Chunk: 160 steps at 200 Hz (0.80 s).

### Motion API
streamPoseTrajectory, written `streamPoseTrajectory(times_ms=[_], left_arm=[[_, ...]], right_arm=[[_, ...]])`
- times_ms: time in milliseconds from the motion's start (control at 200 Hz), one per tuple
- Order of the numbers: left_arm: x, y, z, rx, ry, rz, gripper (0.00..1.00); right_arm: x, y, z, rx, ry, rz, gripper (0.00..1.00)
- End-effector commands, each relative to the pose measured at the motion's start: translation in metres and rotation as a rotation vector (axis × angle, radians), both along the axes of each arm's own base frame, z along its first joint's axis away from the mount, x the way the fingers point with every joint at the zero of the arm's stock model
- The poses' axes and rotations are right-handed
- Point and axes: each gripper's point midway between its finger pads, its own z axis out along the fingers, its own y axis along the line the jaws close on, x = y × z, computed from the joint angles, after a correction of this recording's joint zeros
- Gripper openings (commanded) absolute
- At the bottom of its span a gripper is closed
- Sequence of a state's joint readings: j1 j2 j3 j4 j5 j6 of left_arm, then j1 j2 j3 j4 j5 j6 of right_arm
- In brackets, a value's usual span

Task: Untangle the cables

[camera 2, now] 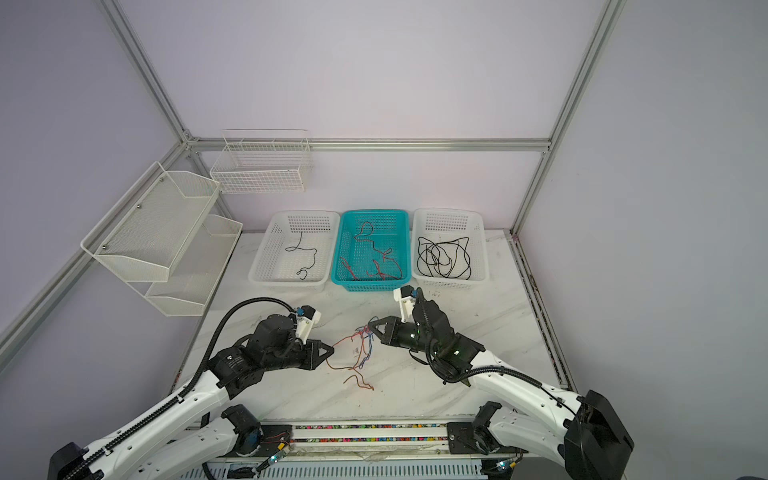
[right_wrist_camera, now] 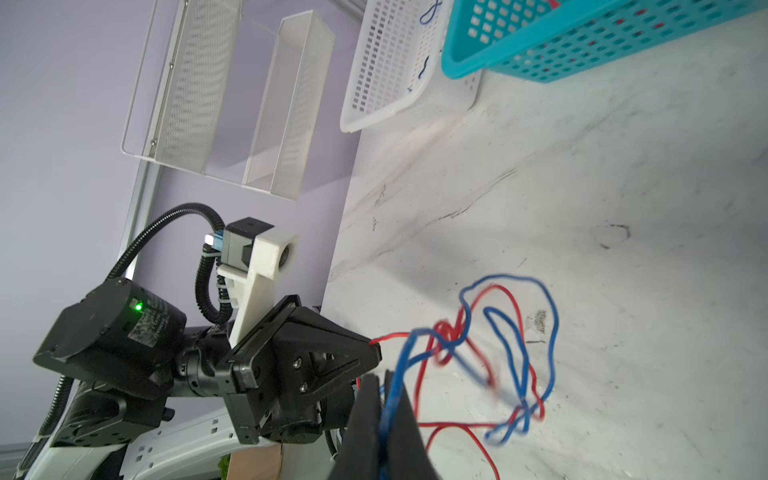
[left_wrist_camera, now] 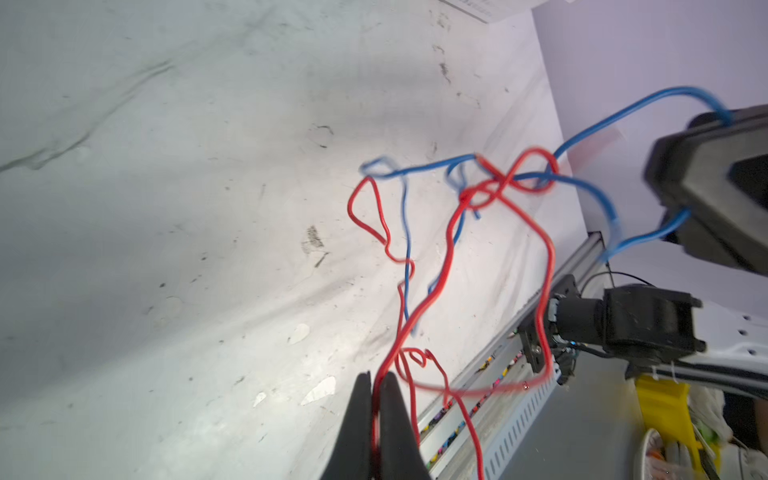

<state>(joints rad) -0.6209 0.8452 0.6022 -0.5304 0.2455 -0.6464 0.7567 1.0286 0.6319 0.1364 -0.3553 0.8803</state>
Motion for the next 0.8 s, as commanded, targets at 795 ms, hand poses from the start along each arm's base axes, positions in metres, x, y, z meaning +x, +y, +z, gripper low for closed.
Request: streamPoseTrajectory(times_ms=[795], left_arm=[[0.018, 0.044, -0.022, 0.176, 0.065, 0.217, 0.00]], right_arm=[[0.030, -0.189, 0.158, -0.211, -0.377, -0.586, 0.00]])
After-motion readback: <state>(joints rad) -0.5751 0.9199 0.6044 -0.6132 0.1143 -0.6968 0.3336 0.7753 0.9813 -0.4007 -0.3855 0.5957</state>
